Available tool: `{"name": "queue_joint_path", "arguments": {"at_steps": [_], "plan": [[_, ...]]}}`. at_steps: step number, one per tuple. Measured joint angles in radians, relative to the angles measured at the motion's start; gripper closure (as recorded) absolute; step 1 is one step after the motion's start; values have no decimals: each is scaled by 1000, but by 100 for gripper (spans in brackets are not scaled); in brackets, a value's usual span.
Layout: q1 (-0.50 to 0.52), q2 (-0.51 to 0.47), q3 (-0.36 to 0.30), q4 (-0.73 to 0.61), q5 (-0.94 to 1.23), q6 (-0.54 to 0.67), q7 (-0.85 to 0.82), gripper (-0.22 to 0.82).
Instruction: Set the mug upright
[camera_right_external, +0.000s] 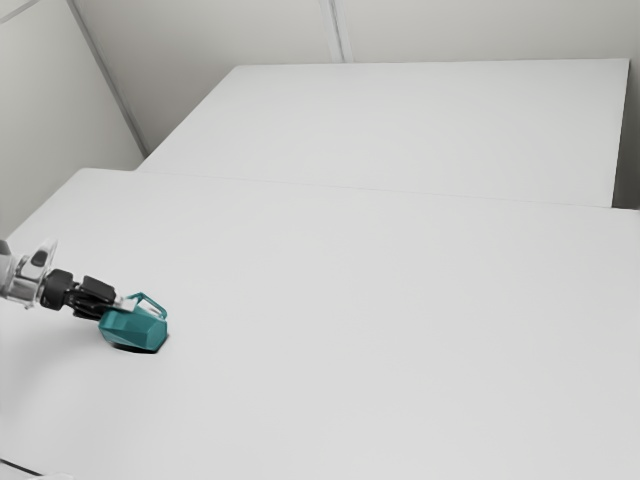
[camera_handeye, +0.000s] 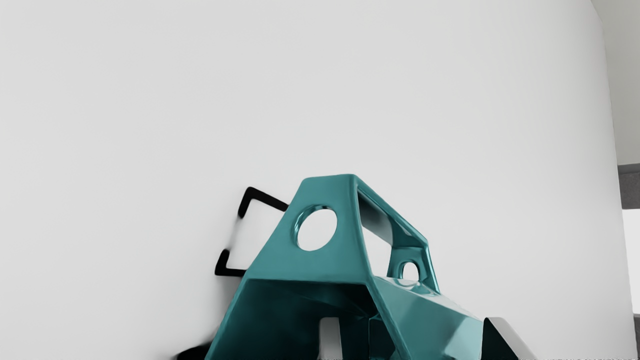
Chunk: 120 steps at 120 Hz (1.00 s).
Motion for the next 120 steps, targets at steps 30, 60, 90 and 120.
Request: {"name": "queue_joint_path", "arguments": {"at_steps": [30, 60, 90, 120], "plan": [[0, 2, -1, -5, 2, 5, 34, 58], [-8, -1, -2, -1, -15, -7, 57, 69], [-14, -40, -12, 35, -29, -53, 72, 74], [-69, -79, -109, 213, 72, -69, 33, 78]]}}
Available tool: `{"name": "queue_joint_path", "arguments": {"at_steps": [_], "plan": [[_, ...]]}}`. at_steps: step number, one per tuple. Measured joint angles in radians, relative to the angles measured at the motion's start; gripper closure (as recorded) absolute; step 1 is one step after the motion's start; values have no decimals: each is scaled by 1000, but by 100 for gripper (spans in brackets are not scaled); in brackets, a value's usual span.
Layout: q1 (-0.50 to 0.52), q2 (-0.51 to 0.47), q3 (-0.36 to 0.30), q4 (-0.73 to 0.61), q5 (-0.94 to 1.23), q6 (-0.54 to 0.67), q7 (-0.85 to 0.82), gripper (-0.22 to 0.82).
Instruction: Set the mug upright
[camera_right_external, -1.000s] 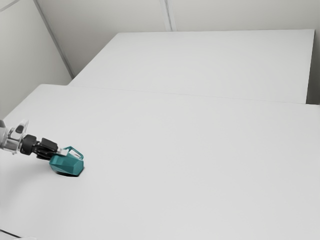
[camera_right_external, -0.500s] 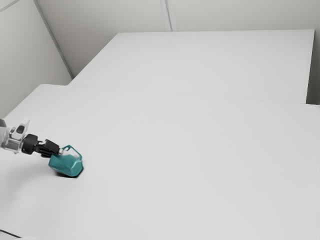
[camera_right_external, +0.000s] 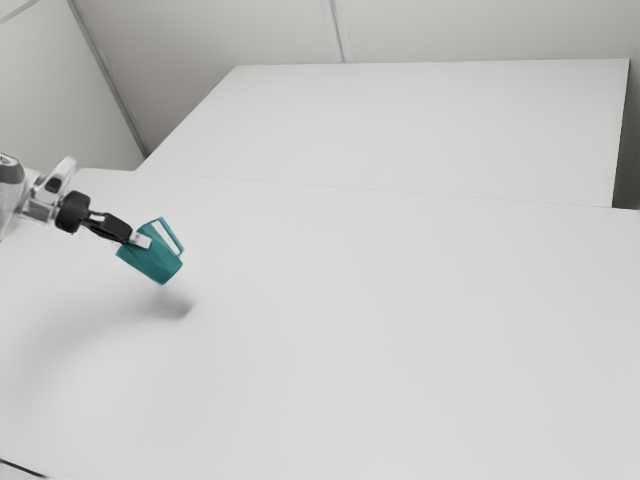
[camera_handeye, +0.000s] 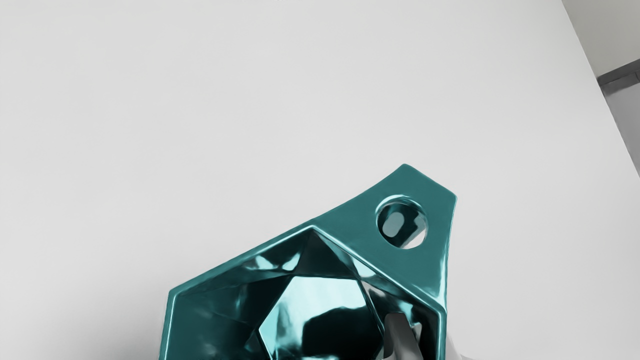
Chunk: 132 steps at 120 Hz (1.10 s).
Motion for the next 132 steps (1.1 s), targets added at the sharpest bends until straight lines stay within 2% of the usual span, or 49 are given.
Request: {"name": "queue_joint_path", "arguments": {"at_steps": [13, 21, 54, 82, 108, 128, 132], "plan": [[-48, 5, -70, 89, 183, 24, -70, 78], [-81, 24, -89, 112, 316, 59, -124, 78], [-156, 70, -97, 54, 706, 385, -359, 79], [-155, 71, -97, -35, 821, 613, -531, 79], [-154, 73, -96, -65, 839, 688, -647, 78], [-156, 68, -96, -56, 842, 641, -722, 78], [-156, 69, -96, -56, 842, 632, -735, 73]]}}
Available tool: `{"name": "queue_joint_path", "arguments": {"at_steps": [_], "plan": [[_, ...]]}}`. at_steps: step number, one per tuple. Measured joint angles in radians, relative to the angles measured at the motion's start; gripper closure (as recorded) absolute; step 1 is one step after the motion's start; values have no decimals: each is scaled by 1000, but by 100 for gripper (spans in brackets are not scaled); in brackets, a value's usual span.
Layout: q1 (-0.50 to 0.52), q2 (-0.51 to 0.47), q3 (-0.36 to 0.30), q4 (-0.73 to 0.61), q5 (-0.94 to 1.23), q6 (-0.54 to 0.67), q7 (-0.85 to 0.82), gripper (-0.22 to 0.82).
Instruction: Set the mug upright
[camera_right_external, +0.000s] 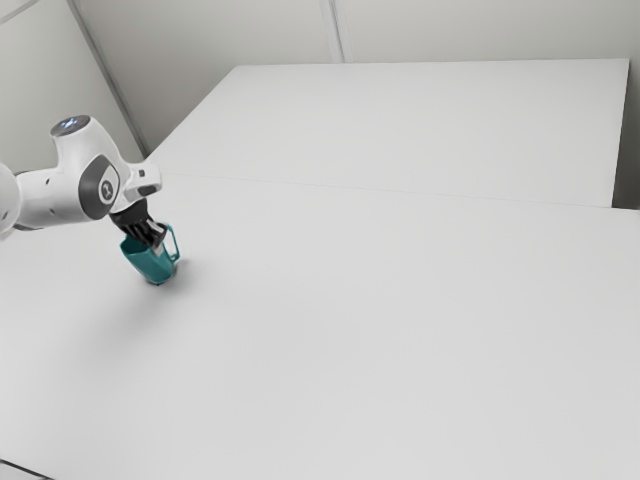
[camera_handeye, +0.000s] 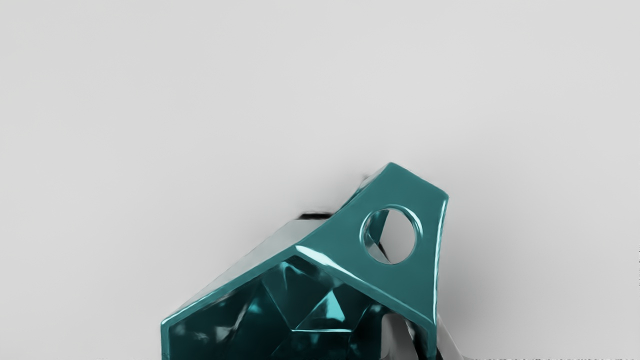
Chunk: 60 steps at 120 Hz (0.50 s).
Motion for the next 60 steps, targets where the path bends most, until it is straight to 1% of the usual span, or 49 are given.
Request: {"name": "queue_joint_path", "arguments": {"at_steps": [16, 27, 34, 39, 48, 55, 60], "plan": [[-1, 1, -1, 2, -2, -22, -45, 43], [-3, -1, -1, 4, -2, -31, -72, 28], [-6, -5, -1, 22, 2, -38, -86, 21], [-18, -10, -2, 81, 21, -62, -96, 17], [-41, -33, -20, 221, 58, -140, -113, 12], [-54, -69, -34, 265, 72, -202, -124, 9], [-50, -90, -60, 292, 67, -264, -131, 8]]}}
